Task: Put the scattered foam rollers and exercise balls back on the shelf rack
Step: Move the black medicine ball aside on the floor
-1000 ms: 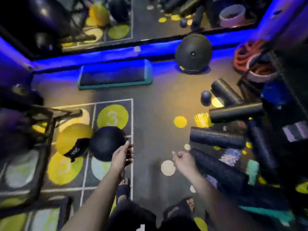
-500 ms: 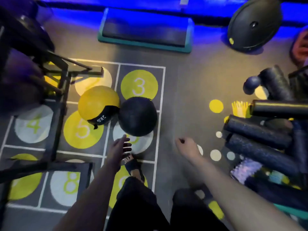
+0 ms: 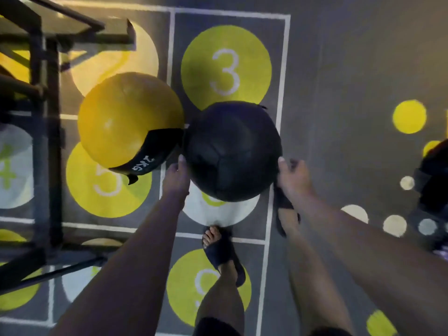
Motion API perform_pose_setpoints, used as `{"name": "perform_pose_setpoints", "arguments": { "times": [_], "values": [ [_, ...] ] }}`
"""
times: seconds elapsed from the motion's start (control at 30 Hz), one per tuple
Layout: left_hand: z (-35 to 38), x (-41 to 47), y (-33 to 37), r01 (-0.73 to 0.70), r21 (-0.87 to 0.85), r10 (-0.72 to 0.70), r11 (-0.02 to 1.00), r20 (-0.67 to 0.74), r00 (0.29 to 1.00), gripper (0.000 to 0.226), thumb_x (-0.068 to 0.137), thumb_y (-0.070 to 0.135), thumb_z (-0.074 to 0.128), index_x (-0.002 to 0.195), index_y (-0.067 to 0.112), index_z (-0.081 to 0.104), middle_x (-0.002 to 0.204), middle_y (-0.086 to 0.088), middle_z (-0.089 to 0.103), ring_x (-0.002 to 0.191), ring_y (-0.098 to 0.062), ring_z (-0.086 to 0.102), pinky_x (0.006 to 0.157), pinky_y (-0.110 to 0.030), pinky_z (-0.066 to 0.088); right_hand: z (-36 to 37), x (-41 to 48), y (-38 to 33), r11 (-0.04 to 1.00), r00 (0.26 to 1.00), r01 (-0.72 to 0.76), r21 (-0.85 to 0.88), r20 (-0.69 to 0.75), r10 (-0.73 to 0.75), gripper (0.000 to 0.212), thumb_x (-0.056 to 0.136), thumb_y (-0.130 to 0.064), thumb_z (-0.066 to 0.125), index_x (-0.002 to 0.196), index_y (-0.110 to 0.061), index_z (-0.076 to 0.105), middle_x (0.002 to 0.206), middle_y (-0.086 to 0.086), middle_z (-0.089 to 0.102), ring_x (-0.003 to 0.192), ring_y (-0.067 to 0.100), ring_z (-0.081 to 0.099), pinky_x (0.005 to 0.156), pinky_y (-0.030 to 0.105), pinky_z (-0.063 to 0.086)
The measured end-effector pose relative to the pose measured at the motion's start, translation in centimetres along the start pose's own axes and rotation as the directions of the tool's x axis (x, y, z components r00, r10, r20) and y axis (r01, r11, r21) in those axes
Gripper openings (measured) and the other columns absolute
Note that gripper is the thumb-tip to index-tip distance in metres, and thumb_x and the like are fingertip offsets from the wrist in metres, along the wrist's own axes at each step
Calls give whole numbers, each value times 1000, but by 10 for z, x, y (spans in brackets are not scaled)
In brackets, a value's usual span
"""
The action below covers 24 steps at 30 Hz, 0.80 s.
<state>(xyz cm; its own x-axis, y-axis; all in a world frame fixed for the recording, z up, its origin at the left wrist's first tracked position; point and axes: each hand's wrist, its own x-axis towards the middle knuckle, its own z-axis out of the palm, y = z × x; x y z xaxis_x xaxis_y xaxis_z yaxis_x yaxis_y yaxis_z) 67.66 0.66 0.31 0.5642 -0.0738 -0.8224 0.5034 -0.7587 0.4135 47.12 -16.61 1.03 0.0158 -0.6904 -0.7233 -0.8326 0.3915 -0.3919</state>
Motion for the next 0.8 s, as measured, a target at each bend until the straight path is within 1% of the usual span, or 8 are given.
{"name": "perform_pose_setpoints", "arguments": {
  "times": [0.13,0.23,0.3,0.37,0.47,0.63,0.7,0.8],
  "values": [
    [33,83,-11,-20,-100,10,995,-100,995,77,90,75,35,143,23,54,142,-3,59,124,-32,60,107,-53,48,51,105,5,979,998,-69,190,26,66,78,89,-73,43,141,-16,51,143,8,56,133,30,51,114,46,37],
    [58,110,-4,26,-370,-58,929,-77,995,39,106,48,44,114,19,69,95,14,77,91,-2,73,85,-24,57,74,161,11,904,970,-174,390,224,90,91,69,-95,47,134,-34,62,138,-8,63,130,21,56,115,46,37],
    [64,112,11,45,-444,-29,895,42,999,40,105,48,45,111,21,73,91,12,80,89,-4,75,77,-26,56,82,190,20,854,949,-186,485,314,29,87,62,-98,51,126,-40,68,126,-13,70,122,17,63,110,45,42],
    [66,107,19,29,-438,-19,899,26,999,38,104,51,46,111,25,73,92,14,80,89,-4,75,82,-31,52,75,207,24,841,938,-218,495,345,40,90,57,-99,53,126,-42,67,125,-13,70,121,18,64,107,44,44],
    [74,70,39,-2,-337,-22,941,-65,998,25,101,52,53,93,33,67,68,28,72,82,1,65,81,-30,50,47,202,28,751,904,-350,560,413,113,95,47,-96,66,125,-41,69,126,-9,71,120,22,65,108,44,44],
    [105,-16,80,-9,-251,6,968,-13,1000,45,94,67,54,121,33,66,120,12,73,115,-11,65,94,-37,51,-63,136,26,590,928,-360,723,346,141,76,70,-73,73,129,-24,69,129,1,70,122,24,65,114,44,41],
    [125,-67,117,-15,-174,25,985,59,998,61,90,73,53,127,25,63,124,5,70,114,-15,64,90,-39,51,-124,105,21,552,912,-403,730,373,172,73,76,-69,70,130,-21,69,130,2,70,122,23,65,114,42,41],
    [161,-130,186,15,-63,-10,998,77,997,54,95,67,53,119,20,61,112,5,67,103,-14,63,81,-38,47,-219,81,13,565,925,-374,736,256,279,78,66,-82,70,122,-28,74,122,-8,72,116,14,67,114,41,40]
  ]
}}
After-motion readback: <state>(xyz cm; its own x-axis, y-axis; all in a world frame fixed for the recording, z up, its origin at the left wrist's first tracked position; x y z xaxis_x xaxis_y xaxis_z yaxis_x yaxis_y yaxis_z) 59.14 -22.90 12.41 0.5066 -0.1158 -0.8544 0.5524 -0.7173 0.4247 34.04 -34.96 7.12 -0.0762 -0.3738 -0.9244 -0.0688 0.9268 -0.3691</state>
